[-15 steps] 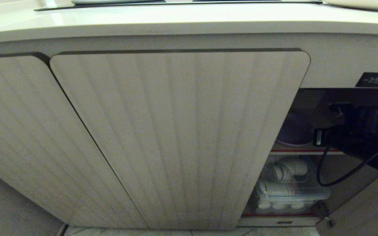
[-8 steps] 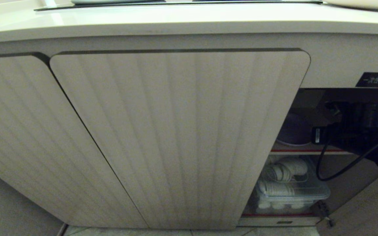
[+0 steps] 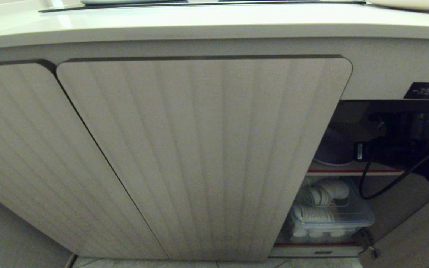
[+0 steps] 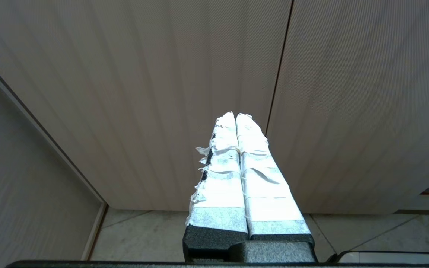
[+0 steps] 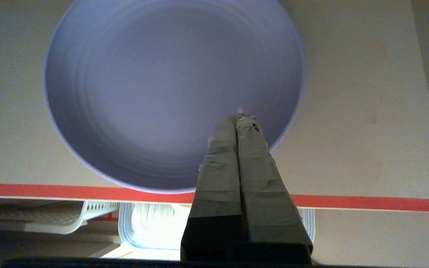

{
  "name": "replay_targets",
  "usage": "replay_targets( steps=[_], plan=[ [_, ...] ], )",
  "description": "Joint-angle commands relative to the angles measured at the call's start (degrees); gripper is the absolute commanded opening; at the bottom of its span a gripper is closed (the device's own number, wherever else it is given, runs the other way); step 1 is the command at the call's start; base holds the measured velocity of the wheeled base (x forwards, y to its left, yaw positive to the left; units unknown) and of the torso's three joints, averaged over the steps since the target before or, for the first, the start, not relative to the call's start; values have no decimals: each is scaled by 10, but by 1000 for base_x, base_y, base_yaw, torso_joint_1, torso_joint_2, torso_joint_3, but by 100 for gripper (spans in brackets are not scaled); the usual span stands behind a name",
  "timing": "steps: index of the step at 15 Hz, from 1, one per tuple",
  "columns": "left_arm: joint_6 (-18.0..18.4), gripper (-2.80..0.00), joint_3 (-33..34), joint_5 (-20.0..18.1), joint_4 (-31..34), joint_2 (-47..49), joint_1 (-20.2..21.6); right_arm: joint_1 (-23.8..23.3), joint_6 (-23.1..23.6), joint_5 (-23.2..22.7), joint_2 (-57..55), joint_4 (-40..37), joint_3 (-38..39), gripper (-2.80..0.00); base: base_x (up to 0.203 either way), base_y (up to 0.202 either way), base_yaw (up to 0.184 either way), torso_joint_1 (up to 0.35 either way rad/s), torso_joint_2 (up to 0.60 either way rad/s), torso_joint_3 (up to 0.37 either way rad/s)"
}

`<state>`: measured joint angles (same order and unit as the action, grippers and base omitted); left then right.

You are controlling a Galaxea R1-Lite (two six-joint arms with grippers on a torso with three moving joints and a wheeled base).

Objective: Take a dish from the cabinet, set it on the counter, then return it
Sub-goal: Take the plate from the cabinet

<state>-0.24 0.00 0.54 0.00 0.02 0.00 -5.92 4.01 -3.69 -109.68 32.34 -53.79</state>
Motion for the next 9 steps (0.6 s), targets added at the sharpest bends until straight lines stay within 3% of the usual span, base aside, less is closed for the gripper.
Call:
replay_targets(
  steps=[1,4,9],
  plan=[
    [0,-280,0,0,0,0,0,-1,0,-1,1,-9,-12,-280,0,0,0,0,0,0],
    [0,-280,0,1,0,0,0,-4,1,-2,0,-53,-37,-280,0,0,0,0,0,0],
    [0,-280,0,0,0,0,0,-8,-8,-2,-11,-58,-38,-280,0,0,0,0,0,0]
  ],
)
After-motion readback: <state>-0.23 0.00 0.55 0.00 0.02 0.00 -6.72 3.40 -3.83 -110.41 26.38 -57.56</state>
